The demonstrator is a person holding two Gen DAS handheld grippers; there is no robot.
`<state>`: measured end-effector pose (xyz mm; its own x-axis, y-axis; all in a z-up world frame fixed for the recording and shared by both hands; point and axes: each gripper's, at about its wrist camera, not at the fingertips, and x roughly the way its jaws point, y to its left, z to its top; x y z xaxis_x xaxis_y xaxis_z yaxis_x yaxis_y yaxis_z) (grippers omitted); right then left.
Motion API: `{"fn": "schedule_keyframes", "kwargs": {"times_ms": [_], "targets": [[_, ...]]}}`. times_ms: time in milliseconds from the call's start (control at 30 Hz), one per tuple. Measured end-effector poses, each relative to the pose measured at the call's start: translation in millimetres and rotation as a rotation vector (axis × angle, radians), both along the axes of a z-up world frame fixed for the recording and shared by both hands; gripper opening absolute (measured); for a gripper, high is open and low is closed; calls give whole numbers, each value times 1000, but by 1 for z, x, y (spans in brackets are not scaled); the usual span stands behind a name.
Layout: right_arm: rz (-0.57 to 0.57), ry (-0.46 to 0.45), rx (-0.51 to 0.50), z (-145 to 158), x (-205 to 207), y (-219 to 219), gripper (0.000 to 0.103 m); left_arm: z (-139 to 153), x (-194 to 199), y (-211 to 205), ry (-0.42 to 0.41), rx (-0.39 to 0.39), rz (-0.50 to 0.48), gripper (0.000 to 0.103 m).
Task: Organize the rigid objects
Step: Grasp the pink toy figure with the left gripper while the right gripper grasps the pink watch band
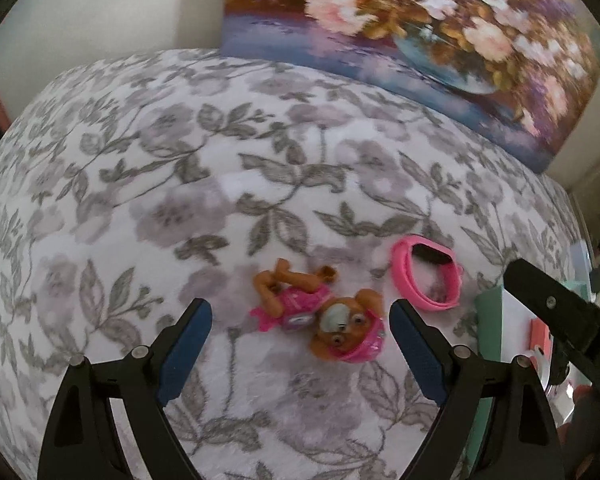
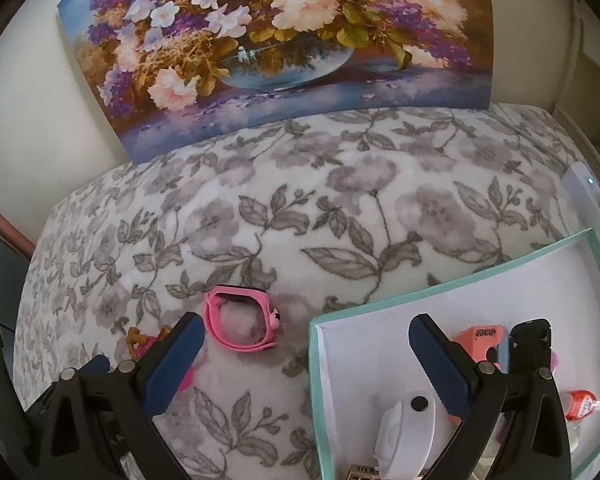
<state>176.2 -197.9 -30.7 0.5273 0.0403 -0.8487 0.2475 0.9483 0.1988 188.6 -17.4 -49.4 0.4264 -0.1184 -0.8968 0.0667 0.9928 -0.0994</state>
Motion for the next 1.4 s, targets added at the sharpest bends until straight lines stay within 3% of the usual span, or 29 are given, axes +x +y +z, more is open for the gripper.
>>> {"fn": "schedule_keyframes", "kwargs": {"times_ms": [500, 633, 833, 1267, 1400], "targets": [[9, 2, 5, -4, 2, 1, 103, -21, 4, -18, 13, 40, -20, 90], [10, -2, 10, -4, 3, 2, 103, -16, 4, -15, -6, 32, -12, 80], [17, -7, 6, -5, 7, 5, 103, -16, 5, -15, 6, 19, -9, 79], [98, -11, -14, -10, 25, 33, 103, 4, 14, 56, 13, 7, 291, 79], [141, -3, -31, -12, 35, 45, 98, 7, 13, 78, 18, 2, 366, 79]]}}
